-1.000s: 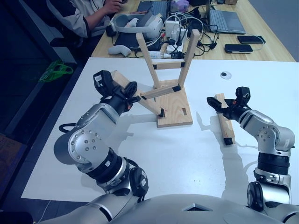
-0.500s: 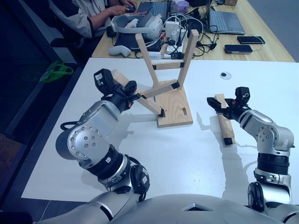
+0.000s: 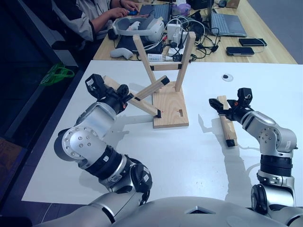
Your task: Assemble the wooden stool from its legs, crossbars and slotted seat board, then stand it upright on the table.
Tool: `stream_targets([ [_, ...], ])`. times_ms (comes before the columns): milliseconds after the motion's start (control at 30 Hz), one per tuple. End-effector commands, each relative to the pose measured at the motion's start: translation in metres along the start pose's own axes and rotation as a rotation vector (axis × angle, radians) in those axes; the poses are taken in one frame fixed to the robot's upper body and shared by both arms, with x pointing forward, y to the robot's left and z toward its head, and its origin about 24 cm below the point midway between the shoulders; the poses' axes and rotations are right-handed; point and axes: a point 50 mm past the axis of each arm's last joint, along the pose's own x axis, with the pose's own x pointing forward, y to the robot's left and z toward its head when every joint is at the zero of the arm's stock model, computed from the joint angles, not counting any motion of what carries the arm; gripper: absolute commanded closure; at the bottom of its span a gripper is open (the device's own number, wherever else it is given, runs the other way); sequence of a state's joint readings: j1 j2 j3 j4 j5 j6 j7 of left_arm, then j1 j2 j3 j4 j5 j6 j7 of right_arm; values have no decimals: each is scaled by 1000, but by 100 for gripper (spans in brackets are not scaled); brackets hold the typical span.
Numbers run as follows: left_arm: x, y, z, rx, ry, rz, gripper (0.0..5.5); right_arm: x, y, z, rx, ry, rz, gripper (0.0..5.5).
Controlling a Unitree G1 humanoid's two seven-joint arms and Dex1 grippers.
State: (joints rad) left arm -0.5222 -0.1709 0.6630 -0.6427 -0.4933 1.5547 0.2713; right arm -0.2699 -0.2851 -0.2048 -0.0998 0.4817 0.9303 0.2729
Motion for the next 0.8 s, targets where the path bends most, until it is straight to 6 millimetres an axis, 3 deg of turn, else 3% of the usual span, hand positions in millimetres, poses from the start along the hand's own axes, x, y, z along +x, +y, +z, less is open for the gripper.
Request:
stream_targets([
  [33, 6, 6, -17, 183, 145, 89, 447, 1, 0, 2, -25, 2, -7, 10],
  [133, 4, 2, -14, 308, 136, 71, 448, 1, 1, 2, -32, 6, -5, 10],
  [400, 3, 1, -17, 334, 140, 67, 448, 1, 1, 2, -48, 14, -3, 10],
  [667, 3, -11, -21, 517, 58, -29, 448, 2, 2, 2, -62, 14, 1, 10],
  [800, 7, -10, -24, 525, 46, -57, 448, 3, 3, 2, -65, 11, 2, 10],
])
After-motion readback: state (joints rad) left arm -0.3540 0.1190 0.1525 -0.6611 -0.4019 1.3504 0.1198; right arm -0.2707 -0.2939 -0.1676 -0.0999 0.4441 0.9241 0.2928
